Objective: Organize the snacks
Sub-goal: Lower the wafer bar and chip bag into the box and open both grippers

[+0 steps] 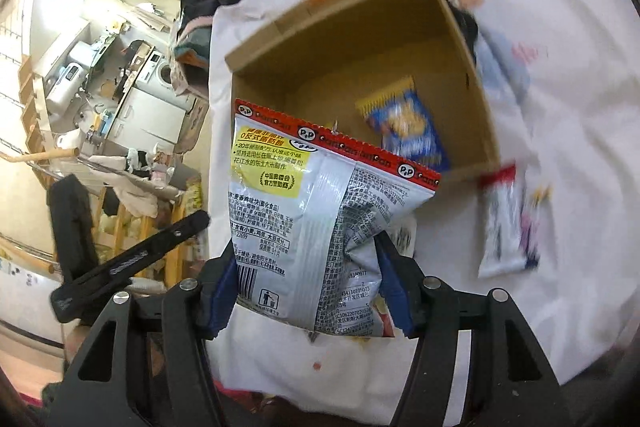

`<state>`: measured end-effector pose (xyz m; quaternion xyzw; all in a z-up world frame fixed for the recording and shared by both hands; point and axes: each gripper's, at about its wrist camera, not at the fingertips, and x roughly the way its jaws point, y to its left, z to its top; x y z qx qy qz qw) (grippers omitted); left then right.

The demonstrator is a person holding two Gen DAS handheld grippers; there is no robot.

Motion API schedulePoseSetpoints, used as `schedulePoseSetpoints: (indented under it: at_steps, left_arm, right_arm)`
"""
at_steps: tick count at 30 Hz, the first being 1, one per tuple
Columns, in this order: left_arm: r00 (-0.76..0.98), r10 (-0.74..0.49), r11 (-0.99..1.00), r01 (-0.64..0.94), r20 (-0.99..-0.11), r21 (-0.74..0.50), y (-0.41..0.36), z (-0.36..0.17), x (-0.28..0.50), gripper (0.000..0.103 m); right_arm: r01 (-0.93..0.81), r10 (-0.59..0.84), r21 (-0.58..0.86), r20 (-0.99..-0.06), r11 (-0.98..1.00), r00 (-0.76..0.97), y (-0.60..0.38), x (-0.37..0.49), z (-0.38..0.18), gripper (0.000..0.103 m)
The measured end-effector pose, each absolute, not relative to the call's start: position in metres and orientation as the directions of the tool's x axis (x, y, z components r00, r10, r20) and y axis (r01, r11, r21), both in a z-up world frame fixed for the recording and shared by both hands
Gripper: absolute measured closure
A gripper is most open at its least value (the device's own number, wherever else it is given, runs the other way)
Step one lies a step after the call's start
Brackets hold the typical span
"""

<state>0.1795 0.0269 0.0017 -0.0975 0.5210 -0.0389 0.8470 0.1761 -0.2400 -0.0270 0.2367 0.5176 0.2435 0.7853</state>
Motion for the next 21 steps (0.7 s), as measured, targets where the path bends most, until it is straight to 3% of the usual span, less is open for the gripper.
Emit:
schedulePoseSetpoints:
  at_steps: [9,21]
  left_arm:
    - [0.524,-0.165,0.985,0.043,-0.835,-0.167,0.004,0.022,0.233,0.080]
    - [0.474,-0.168,0.984,0.030,-0.864,-0.175,-0.013,-0.031,0.265,0.080]
  right_arm:
    - [-0.182,0.558,0.537,-0.712,0.824,0.426,-0.246,0.233,-0.014,0.037]
    - [-0.146,0.431,0.410,-0.796,0.901,0.426,-0.241,0.255,-0.054,0.037]
